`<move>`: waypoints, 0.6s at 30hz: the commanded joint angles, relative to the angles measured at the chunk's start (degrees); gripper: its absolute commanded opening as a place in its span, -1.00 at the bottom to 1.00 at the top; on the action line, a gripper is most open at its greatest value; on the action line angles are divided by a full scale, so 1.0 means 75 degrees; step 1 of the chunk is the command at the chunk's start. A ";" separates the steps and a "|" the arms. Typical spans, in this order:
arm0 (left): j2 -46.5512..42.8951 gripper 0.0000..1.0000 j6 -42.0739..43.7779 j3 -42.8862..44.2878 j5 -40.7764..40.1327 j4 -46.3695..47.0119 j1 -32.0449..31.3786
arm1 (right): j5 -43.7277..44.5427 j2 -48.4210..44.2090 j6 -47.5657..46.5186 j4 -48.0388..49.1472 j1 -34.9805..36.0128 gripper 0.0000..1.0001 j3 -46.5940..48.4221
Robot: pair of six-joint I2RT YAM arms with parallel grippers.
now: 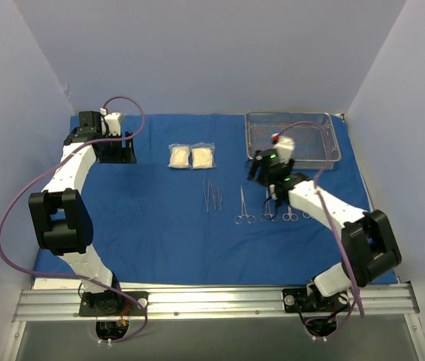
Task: Open and lay out the surgical kit
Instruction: Reset both arms
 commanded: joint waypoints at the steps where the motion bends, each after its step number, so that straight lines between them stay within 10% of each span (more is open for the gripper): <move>1: -0.0143 0.64 0.0145 0.0036 0.0150 0.0119 0.0069 | -0.0623 -0.0897 -0.0907 -0.0977 -0.1586 0.40 -0.0214; 12: -0.0097 0.64 0.0215 -0.0035 -0.0026 0.0154 0.0139 | -0.2020 -0.2047 -0.1517 -0.0930 -0.6461 0.40 -0.0907; 18: 0.0009 0.64 0.0238 -0.0035 -0.0108 0.0166 0.0151 | -0.1845 -0.1977 -0.1400 -0.0801 -0.6770 0.41 -0.1059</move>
